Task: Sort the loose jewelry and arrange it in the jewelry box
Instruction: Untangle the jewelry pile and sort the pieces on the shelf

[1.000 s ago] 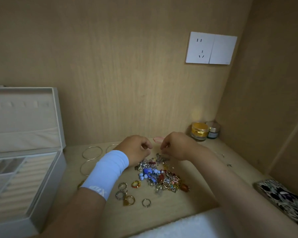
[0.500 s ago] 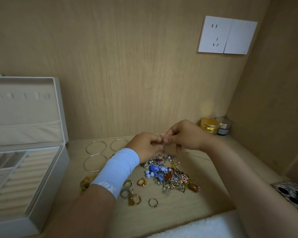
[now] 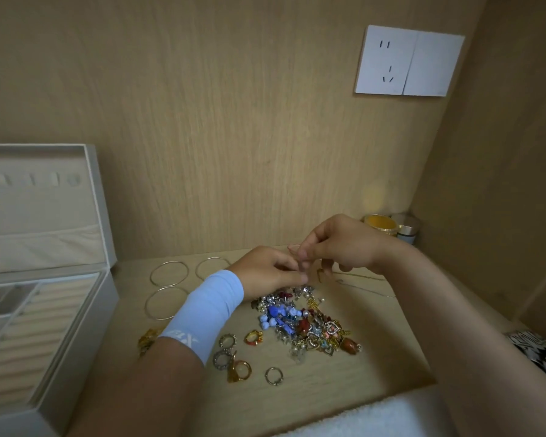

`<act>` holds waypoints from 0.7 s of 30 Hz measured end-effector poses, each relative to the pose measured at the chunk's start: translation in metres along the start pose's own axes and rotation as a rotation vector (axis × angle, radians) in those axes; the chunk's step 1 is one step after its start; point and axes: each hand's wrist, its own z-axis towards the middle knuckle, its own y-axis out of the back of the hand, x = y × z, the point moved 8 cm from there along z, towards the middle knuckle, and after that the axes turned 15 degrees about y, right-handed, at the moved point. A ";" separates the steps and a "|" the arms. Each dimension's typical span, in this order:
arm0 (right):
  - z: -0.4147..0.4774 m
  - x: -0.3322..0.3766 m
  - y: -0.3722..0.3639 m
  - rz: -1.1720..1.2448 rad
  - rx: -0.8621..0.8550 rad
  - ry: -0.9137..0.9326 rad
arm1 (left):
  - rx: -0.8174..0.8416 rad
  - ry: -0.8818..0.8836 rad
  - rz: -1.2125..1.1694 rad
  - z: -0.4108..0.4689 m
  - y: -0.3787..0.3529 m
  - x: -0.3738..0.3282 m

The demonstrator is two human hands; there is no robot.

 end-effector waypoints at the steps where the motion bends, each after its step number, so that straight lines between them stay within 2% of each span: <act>1: 0.000 0.001 0.000 0.010 -0.014 0.004 | -0.026 -0.003 -0.030 0.001 -0.001 0.001; 4: 0.001 0.007 0.004 -0.033 -0.054 0.039 | -0.015 -0.016 -0.140 0.001 -0.003 0.001; 8: 0.005 0.011 0.014 -0.375 -0.113 0.070 | 0.005 0.004 -0.148 -0.002 0.003 0.004; 10: 0.006 0.012 0.011 -0.400 -0.111 0.084 | 0.014 0.010 -0.141 -0.005 0.006 0.004; 11: 0.006 0.010 0.007 -0.391 -0.071 0.075 | 0.020 0.015 -0.139 -0.007 0.008 0.004; 14: 0.000 0.005 -0.015 -0.352 0.217 0.005 | 0.019 0.020 -0.203 -0.009 0.018 0.005; 16: -0.003 0.003 -0.029 -0.311 0.339 -0.021 | 0.003 -0.001 -0.240 -0.011 0.027 0.003; 19: -0.004 0.002 -0.036 -0.237 0.370 -0.027 | -0.005 -0.060 -0.276 -0.016 0.037 -0.005; 21: -0.003 0.004 -0.030 -0.185 0.325 -0.008 | 0.007 -0.083 -0.350 -0.019 0.040 -0.009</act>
